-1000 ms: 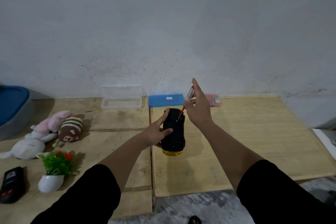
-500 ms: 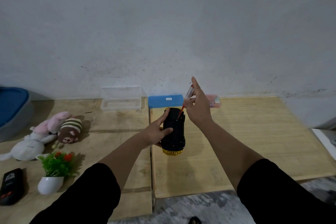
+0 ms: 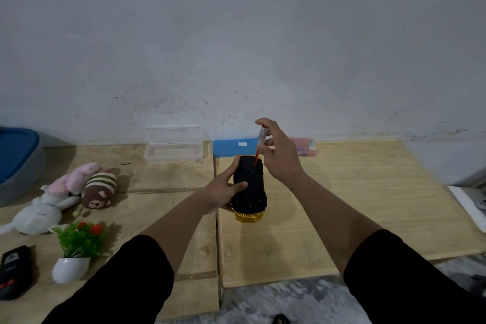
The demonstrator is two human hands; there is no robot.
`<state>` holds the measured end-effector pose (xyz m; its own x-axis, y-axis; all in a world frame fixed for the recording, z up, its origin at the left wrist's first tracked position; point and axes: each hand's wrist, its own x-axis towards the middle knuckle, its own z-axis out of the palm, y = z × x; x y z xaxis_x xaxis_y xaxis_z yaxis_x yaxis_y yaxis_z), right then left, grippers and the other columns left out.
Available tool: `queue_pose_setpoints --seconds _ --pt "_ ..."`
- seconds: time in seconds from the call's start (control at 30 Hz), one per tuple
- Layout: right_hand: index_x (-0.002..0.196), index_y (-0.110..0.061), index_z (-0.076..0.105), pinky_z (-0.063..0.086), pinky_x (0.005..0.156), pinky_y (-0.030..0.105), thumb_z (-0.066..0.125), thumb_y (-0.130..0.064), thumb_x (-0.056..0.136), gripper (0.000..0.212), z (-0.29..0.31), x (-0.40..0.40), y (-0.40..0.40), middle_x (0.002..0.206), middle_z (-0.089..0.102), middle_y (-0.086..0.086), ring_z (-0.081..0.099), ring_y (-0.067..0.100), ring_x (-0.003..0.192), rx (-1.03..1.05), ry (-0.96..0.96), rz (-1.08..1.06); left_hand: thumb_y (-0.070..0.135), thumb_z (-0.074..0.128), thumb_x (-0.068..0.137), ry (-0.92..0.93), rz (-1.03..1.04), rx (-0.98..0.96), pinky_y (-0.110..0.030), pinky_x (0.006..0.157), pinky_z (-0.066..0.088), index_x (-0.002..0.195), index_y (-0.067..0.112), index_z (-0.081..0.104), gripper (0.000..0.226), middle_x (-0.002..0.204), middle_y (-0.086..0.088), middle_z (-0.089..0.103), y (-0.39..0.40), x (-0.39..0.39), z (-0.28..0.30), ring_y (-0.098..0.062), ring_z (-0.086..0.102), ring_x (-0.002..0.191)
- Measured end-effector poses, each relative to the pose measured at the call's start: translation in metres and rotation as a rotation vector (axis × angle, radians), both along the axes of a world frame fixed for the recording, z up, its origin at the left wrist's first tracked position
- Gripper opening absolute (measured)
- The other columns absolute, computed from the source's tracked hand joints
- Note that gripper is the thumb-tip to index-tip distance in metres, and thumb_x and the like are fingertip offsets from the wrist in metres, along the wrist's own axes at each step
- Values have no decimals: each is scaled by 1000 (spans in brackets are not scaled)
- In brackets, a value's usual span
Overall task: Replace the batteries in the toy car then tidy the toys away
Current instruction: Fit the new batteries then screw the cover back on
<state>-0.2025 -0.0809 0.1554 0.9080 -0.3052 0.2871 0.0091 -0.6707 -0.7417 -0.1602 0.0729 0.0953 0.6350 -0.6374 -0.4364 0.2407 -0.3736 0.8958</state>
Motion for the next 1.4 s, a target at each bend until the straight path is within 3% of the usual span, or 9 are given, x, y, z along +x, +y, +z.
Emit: queue_pose_setpoints --seconds 0.17,0.37,0.57,0.73,0.87,1.0,1.23,1.33,1.4 --pt "124 -25 45 48 70 11 50 2 90 44 3 0 0 110 58 0 57 10 90 -1 -3 71 21 54 95 1 32 -28 -43 72 59 144 53 7 75 141 -6 45 -1 0 1 -26 62 100" --pt "124 -19 53 41 75 -3 37 -7 99 32 8 -3 0 114 66 7 56 1 102 10 -21 119 27 58 92 -34 7 -42 -40 69 60 144 53 7 78 135 -5 49 1 -3 -1 -21 62 95" --pt "106 -18 65 50 84 14 53 -5 92 23 13 -1 5 105 70 0 62 0 98 135 -29 78 31 60 90 -39 -14 -60 -45 76 58 144 52 5 80 124 2 51 5 -7 -8 -15 63 92" --pt "88 -16 59 40 62 7 70 -14 81 13 15 -2 2 87 69 -5 56 -13 65 127 13 30 31 60 90 -52 0 -28 -42 72 59 143 53 5 80 123 2 50 13 -4 -8 -16 62 93" --pt "88 -20 47 49 47 21 66 -16 85 20 16 -1 7 87 66 7 55 4 42 246 67 49 32 60 90 -66 -28 -3 -39 71 60 143 55 5 79 130 -2 51 14 -3 -5 -18 61 97" --pt "127 -30 47 57 60 24 48 -17 97 33 18 -4 13 98 57 10 67 15 57 281 74 183 33 60 90 -88 -55 11 -39 71 60 143 54 4 80 139 -7 46 12 -4 -3 -27 59 107" --pt "103 -12 57 59 62 26 53 -12 95 10 17 -3 16 110 63 14 72 21 68 404 86 166 35 62 88 -78 -43 5 -46 76 59 144 53 6 81 133 -10 53 16 -4 -7 -28 62 105" --pt "94 -17 52 60 61 31 58 -12 91 8 17 -6 17 107 57 17 72 21 64 414 59 132 35 62 88 -72 -32 -10 -45 73 59 144 54 7 81 131 -8 54 17 -3 -9 -27 63 104" --pt "108 -28 52 59 65 28 54 -18 94 17 17 -7 19 110 54 11 72 18 68 393 61 171 34 62 88 -66 -28 -15 -44 73 59 144 54 8 80 130 -8 54 17 -2 -8 -27 63 105"
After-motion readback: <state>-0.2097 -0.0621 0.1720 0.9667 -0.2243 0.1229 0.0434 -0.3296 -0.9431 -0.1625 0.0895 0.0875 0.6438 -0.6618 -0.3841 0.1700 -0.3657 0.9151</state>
